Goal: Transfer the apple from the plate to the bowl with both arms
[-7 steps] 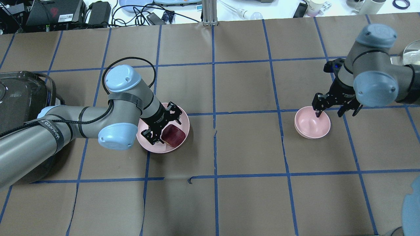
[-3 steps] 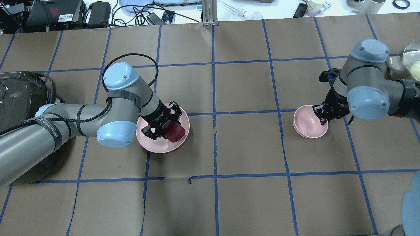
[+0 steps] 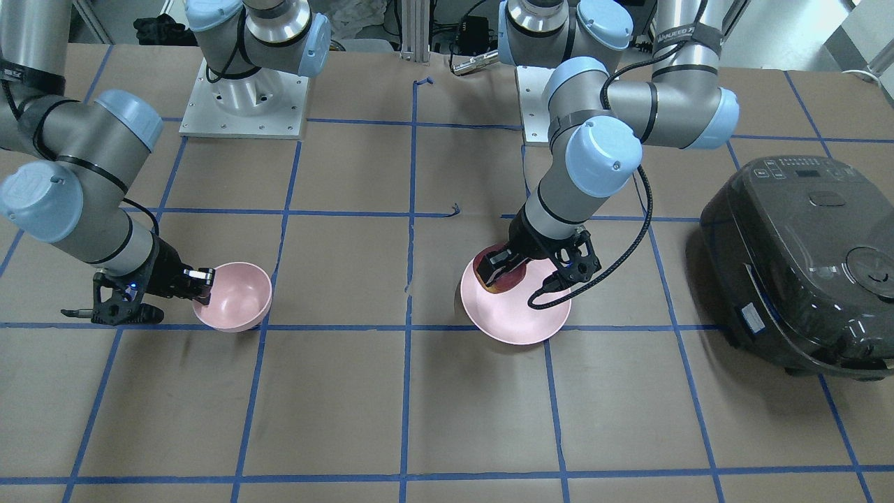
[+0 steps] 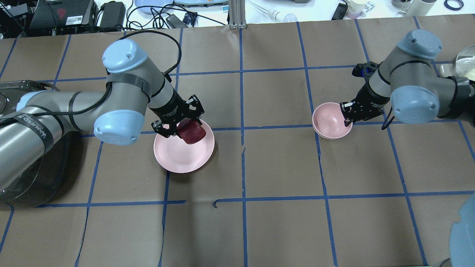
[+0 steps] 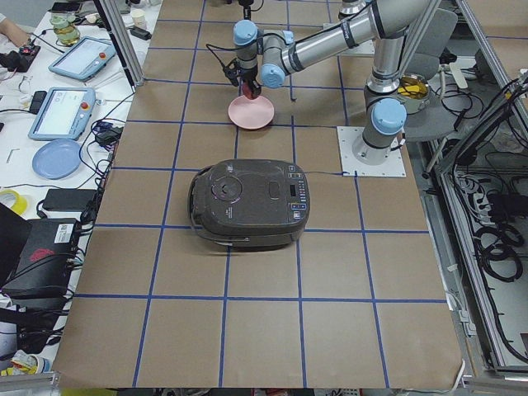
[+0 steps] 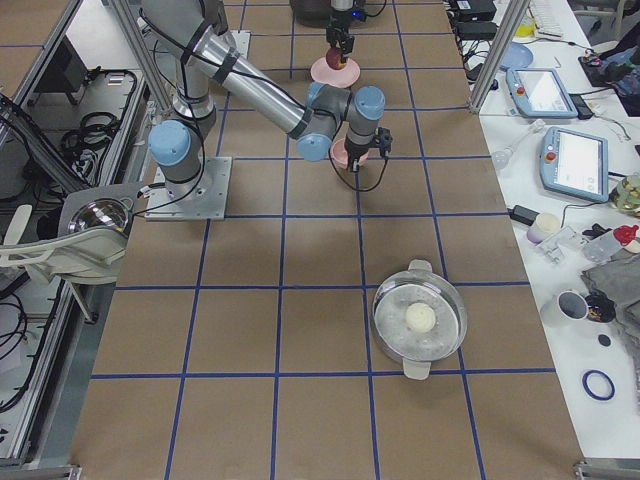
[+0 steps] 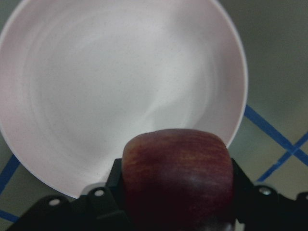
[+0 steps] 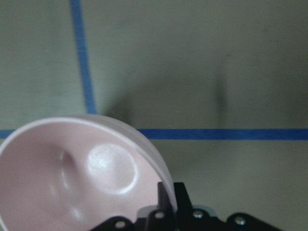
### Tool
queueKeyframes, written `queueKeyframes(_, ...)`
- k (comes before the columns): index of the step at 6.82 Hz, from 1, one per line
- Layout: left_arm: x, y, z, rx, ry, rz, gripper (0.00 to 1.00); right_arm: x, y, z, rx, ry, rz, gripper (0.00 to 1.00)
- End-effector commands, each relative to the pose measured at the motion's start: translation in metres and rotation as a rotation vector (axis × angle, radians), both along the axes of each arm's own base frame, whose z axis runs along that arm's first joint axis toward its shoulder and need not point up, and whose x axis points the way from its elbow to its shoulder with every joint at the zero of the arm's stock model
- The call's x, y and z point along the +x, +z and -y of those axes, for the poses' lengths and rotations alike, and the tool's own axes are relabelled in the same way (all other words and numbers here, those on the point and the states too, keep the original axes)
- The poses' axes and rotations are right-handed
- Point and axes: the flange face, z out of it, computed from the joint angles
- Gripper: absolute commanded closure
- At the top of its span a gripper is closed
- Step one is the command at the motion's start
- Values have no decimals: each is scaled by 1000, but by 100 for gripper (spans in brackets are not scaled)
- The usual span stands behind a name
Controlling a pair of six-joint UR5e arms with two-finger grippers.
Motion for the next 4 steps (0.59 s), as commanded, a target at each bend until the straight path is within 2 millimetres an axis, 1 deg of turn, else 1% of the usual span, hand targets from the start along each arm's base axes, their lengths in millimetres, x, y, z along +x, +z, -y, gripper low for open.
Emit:
queueKeyframes(1,0,63,26,-15,-252,-5,100,101,-15,-10,55,-11,22,100)
queueKeyframes(2,2,71,27,-36,-308,15,100,117,-24,-16,73,18,18,100)
queueKeyframes(3,7,73,28,-47,-382,71,100,119,-40,-25,109,19,20,100)
queueKeyframes(4,9,76,28,-64,-450,69,100,119,-41,-25,111,18,20,98)
